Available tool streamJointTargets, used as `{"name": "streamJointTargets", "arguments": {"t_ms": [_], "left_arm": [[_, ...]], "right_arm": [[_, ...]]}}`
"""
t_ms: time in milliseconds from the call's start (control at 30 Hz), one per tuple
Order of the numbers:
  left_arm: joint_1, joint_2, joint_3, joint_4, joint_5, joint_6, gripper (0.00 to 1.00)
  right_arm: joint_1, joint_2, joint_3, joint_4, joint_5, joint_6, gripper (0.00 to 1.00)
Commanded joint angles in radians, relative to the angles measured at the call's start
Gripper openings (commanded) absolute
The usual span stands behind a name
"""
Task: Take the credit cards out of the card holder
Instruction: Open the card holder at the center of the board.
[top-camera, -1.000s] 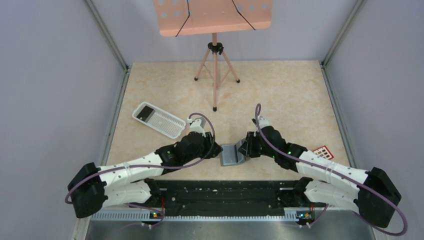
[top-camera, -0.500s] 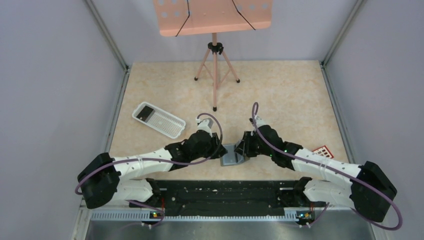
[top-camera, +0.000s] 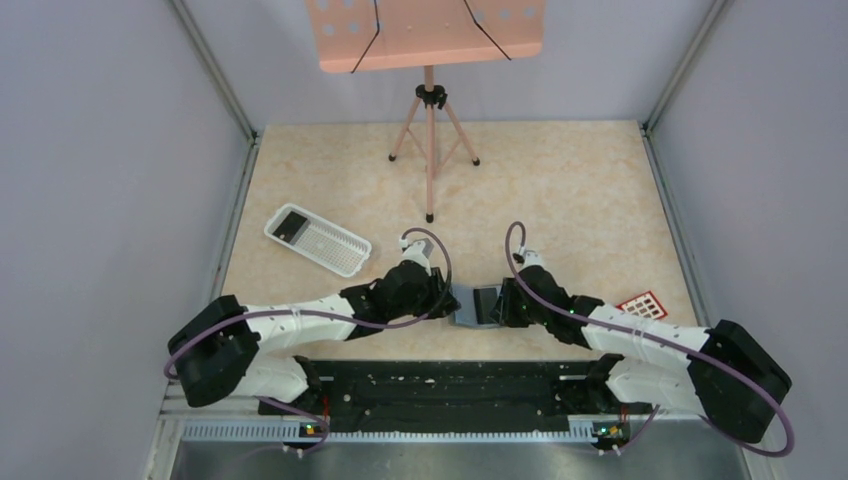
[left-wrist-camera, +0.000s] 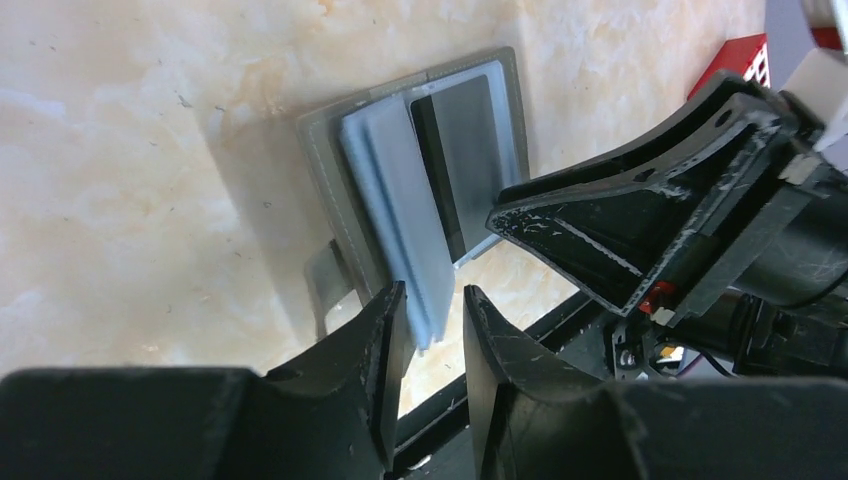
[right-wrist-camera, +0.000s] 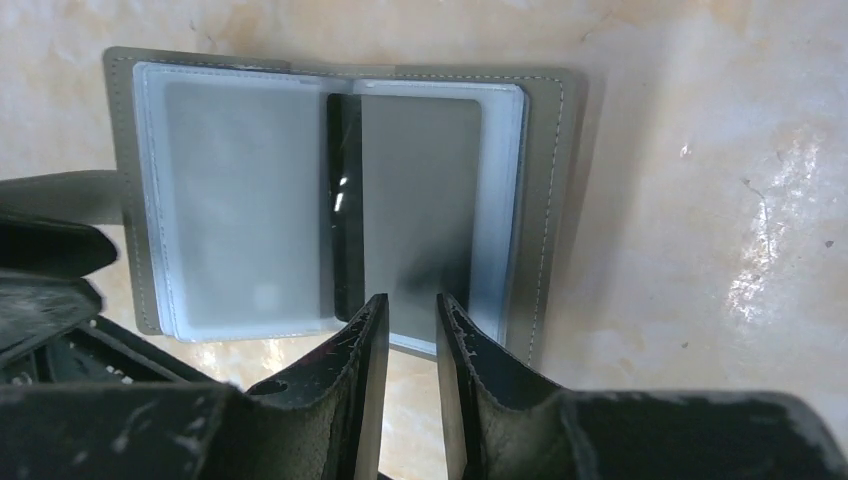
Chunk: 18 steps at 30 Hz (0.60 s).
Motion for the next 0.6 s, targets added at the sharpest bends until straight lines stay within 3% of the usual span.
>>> {"name": "streamJointTargets", "arguments": {"t_ms": [0,567], "left_arm": [[0.0,0.054,0.001,0.104,0.028,-0.014,0.33],[-0.001,0.201,0.079,0.164,0.041,-0.014,0.31]], "right_arm": [[-0.01,-0.03,-0.023,0.024,0.04,0.022,0.25],[-0.035,-0.057,-0.075,0.091,0.006,0.027,0.24]]}}
